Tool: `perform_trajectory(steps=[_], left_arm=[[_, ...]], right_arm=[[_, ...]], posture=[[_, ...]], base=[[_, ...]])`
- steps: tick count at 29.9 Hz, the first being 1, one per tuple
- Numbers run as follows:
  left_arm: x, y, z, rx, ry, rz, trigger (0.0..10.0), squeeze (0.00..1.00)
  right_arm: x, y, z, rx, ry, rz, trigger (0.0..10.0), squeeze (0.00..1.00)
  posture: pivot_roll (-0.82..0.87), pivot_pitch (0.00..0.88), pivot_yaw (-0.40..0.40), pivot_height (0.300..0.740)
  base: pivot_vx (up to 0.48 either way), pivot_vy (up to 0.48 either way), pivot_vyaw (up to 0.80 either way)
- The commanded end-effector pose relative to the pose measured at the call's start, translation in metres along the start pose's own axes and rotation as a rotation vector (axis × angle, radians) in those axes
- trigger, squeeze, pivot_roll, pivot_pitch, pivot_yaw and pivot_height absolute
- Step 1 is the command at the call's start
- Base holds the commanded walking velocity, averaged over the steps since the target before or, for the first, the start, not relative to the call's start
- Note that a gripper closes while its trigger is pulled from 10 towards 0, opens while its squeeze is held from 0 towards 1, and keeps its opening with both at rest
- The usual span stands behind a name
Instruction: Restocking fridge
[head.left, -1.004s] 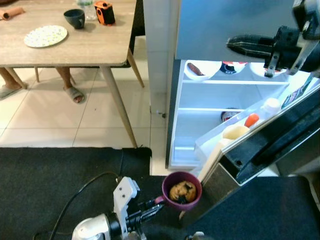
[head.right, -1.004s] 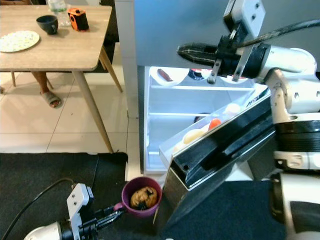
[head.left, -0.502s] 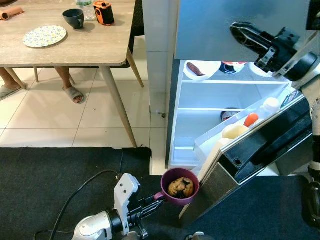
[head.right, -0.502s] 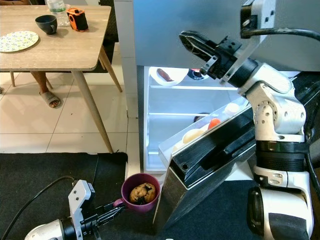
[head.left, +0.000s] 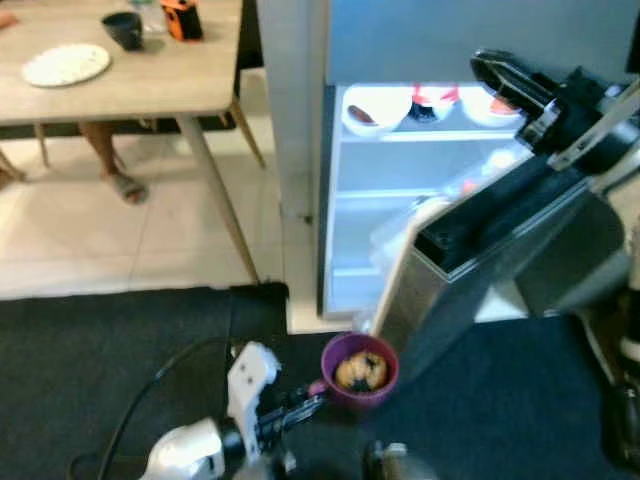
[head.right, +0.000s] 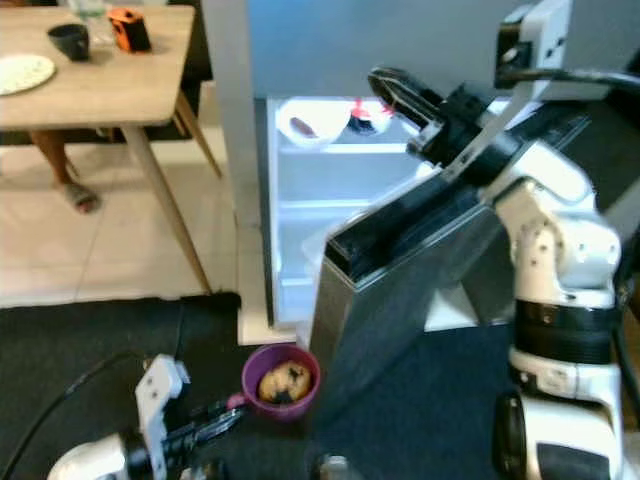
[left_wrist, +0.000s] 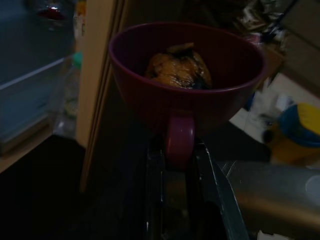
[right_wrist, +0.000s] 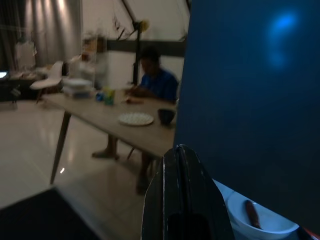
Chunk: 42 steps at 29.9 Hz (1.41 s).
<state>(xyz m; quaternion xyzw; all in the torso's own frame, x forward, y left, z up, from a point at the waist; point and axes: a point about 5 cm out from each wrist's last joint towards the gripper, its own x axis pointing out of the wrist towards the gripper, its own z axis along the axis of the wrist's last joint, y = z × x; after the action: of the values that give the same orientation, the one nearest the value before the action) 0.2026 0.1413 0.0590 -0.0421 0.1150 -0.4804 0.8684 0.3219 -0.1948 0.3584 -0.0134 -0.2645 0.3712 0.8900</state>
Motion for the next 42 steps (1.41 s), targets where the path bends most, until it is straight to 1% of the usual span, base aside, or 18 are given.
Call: perform_trajectory(steps=[1,6,8,10,14,15,17,18,20,21,23,24,27,30,32,34,38,42], left_arm=[[0.000,-0.005,-0.001,-0.009,-0.007,-0.005,10.0,0.00],[0.001,-0.004,-0.001,-0.008,-0.009,-0.003,10.0,0.00],[0.001,-0.004,0.000,-0.010,-0.014,-0.002,10.0,0.00],[0.001,-0.004,0.000,-0.011,-0.017,-0.002,10.0,0.00],[0.002,0.000,0.004,-0.005,-0.057,0.023,10.0,0.00],[0.002,0.000,0.004,-0.005,-0.057,0.023,10.0,0.00],[0.003,0.001,0.005,-0.003,-0.064,0.025,10.0,0.00],[0.003,0.001,0.005,-0.003,-0.064,0.025,10.0,0.00],[0.003,0.002,0.004,0.004,-0.058,0.034,10.0,0.00],[0.003,0.002,0.004,0.004,-0.058,0.034,10.0,0.00],[0.003,0.008,0.004,0.012,-0.057,0.071,10.0,0.00],[0.003,0.008,0.004,0.012,-0.057,0.071,10.0,0.00],[0.003,0.014,0.008,0.016,-0.065,0.100,10.0,0.00],[0.002,0.015,0.009,0.014,-0.069,0.108,10.0,0.00],[0.002,0.018,0.009,0.021,-0.068,0.119,10.0,0.00],[0.002,0.018,0.009,0.021,-0.068,0.119,10.0,0.00],[0.003,0.032,0.010,0.092,-0.057,0.248,10.0,0.00],[0.003,0.039,0.013,0.119,-0.065,0.306,10.0,0.00]], right_arm=[[-0.007,-0.016,0.003,-0.007,-0.035,-0.123,10.0,0.00],[-0.020,-0.044,0.006,-0.032,-0.039,-0.352,10.0,0.00],[-0.041,-0.071,0.000,-0.109,0.043,-0.597,10.0,0.00],[-0.051,-0.081,-0.002,-0.146,0.082,-0.689,10.0,0.00],[-0.139,-0.114,-0.044,-0.280,0.437,-1.137,10.0,0.00],[-0.139,-0.114,-0.044,-0.280,0.437,-1.137,10.0,0.00],[-0.179,-0.110,-0.077,-0.276,0.616,-1.225,10.0,0.00],[-0.179,-0.110,-0.077,-0.276,0.616,-1.225,10.0,0.00],[-0.213,-0.095,-0.115,-0.214,0.776,-1.253,10.0,0.00],[-0.213,-0.095,-0.115,-0.214,0.776,-1.253,10.0,0.00],[-0.244,-0.065,-0.159,-0.139,0.942,-1.249,10.0,0.00],[-0.244,-0.065,-0.159,-0.139,0.942,-1.249,10.0,0.00],[-0.282,-0.011,-0.211,-0.057,1.183,-1.191,10.0,0.00],[-0.295,0.011,-0.226,-0.020,1.251,-1.170,10.0,0.00],[-0.315,0.049,-0.247,0.052,1.359,-1.134,10.0,0.00],[-0.315,0.049,-0.247,0.052,1.359,-1.134,10.0,0.00],[-0.335,0.104,-0.269,0.212,1.459,-1.061,10.0,0.00],[-0.339,0.119,-0.274,0.227,1.497,-1.015,10.0,0.00]], posture=[[-0.07,0.165,-0.031,0.740],[-0.07,0.165,-0.033,0.740],[-0.08,0.166,-0.034,0.740],[-0.08,0.166,-0.034,0.740],[-0.08,0.166,-0.034,0.740],[-0.08,0.166,-0.034,0.740],[-0.09,0.168,-0.041,0.740],[-0.09,0.168,-0.041,0.740],[-0.09,0.167,-0.042,0.740],[-0.09,0.167,-0.042,0.740],[-0.09,0.167,-0.042,0.740],[-0.09,0.167,-0.042,0.740],[-0.09,0.167,-0.042,0.740],[-0.08,0.170,-0.037,0.740],[-0.08,0.170,-0.037,0.740],[-0.08,0.170,-0.037,0.740],[-0.08,0.170,-0.029,0.740],[-0.08,0.170,-0.029,0.740]], base=[[-0.334,0.000,0.00],[-0.338,0.000,0.00],[-0.330,0.000,0.00],[-0.161,0.000,0.00],[0.000,0.000,0.00],[0.000,0.000,0.00],[0.000,0.000,0.00],[0.000,0.000,0.00],[0.000,0.000,0.00],[0.000,0.000,0.00],[0.000,0.000,0.00],[0.000,0.000,0.00],[0.000,-0.156,0.00],[0.000,-0.464,0.00],[0.000,-0.454,0.00],[0.000,-0.450,0.00],[0.063,-0.084,0.00],[0.000,0.000,0.00]])
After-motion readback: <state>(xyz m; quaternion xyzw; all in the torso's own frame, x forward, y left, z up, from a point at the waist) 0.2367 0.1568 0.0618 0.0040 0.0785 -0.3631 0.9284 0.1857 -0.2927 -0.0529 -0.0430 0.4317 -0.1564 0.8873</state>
